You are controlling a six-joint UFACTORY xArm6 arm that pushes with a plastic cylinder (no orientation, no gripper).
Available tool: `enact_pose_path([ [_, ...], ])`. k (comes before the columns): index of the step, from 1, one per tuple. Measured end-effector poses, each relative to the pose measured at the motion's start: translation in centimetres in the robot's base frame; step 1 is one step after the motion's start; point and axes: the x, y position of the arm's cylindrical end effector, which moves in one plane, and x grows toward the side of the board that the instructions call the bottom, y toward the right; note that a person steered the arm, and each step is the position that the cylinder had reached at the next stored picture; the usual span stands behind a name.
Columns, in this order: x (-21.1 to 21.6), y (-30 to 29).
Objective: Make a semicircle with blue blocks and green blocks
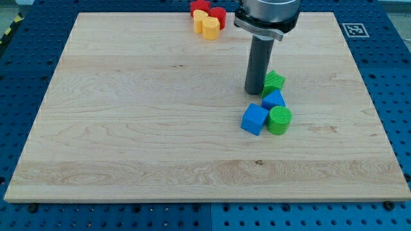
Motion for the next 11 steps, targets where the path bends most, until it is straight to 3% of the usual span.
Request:
enact_pose_path([
  [3, 0.8, -3.3],
  [8, 5.0, 4.4],
  [11, 7.9, 3.8],
])
